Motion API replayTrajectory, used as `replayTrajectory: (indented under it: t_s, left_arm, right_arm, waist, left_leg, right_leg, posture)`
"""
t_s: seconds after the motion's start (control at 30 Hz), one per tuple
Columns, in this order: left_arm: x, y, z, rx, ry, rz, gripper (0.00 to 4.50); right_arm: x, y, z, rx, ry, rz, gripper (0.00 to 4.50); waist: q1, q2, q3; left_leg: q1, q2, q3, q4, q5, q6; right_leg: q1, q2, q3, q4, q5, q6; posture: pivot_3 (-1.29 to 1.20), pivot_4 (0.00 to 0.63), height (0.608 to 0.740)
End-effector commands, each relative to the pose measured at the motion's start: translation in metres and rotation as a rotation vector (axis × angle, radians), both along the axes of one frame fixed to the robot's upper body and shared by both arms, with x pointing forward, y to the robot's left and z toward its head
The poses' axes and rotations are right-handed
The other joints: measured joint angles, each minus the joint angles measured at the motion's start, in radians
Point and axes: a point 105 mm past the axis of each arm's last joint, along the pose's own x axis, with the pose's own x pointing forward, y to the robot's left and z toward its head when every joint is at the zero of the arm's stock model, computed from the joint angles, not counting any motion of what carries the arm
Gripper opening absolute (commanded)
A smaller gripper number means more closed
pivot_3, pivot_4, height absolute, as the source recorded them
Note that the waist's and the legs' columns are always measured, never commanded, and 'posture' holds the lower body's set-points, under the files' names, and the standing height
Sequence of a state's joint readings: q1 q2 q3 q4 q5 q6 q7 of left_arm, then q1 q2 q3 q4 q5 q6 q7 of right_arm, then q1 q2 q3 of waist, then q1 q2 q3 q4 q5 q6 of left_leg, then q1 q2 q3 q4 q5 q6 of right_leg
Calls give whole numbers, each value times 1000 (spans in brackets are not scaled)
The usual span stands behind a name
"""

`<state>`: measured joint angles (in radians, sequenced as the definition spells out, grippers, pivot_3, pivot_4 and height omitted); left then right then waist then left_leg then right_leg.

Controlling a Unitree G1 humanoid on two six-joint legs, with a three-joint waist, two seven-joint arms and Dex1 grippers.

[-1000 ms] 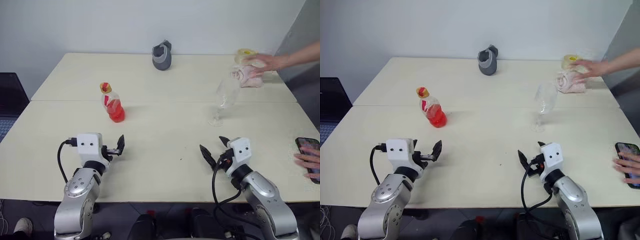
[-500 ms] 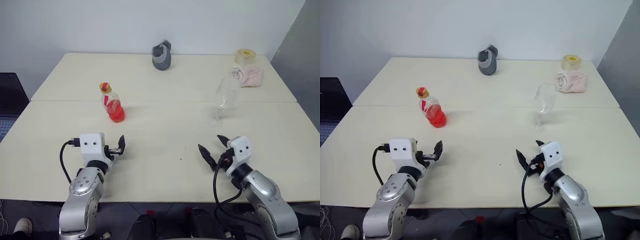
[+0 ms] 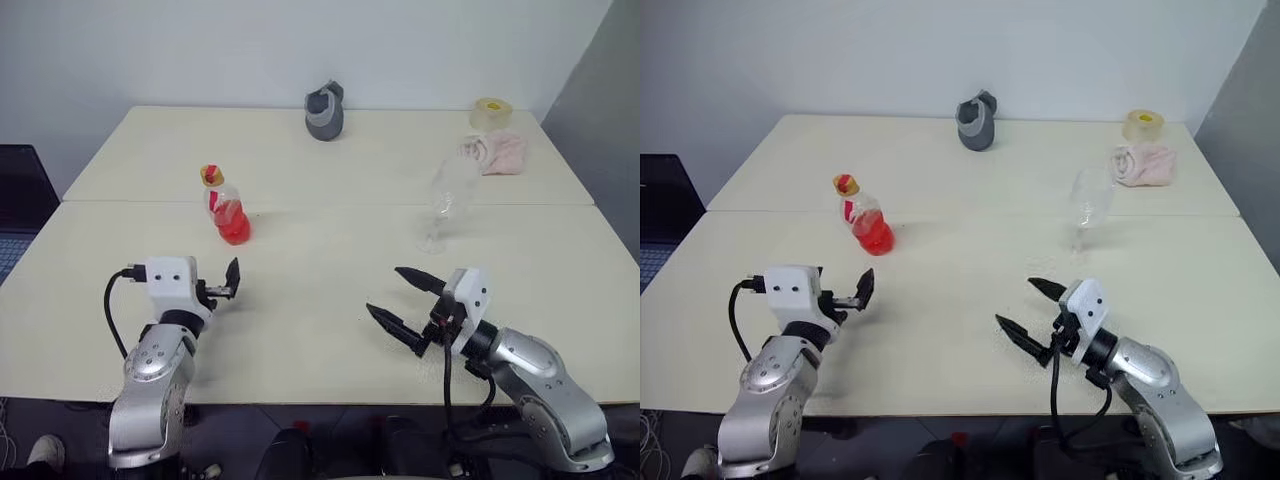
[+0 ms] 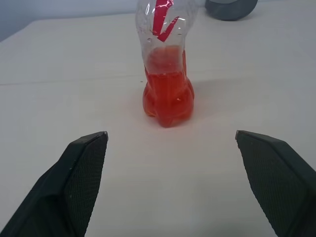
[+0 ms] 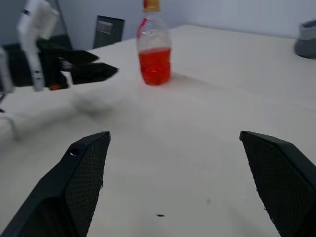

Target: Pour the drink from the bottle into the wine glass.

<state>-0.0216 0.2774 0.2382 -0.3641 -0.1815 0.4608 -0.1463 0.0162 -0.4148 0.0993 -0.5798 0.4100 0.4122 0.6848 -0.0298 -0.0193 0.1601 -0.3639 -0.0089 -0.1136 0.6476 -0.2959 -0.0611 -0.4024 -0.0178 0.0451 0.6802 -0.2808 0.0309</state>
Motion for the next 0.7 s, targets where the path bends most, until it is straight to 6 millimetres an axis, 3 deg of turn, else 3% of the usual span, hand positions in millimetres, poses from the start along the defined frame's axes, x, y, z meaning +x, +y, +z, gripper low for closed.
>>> replayTrajectory:
  t_s: [0.03,0.27,0.7]
  left_arm:
    - [16,-5,12,16,-61,-55,4486]
    - [41,5,20,37,-106,-44,4486]
    - [61,10,30,40,-137,-70,4486]
  right_arm:
    - [2,7,11,13,-52,82,4500]
    - [15,7,17,28,-78,44,4500]
    - [12,7,19,51,-74,-2,4500]
  waist:
    - [0,-1,0]
    - [0,-1,0]
    - [0,-1,0]
  left_leg:
    - [0,0,0,0,0,0]
    - [0,0,0,0,0,0]
    - [0,1,-1,1,0,0]
  right_leg:
    - [0,0,0,0,0,0]
    - [-1,0,0,0,0,0]
    - [-1,-1,0,1,0,0]
  posture:
    - [0,150,740]
    - [0,150,740]
    - [0,150,740]
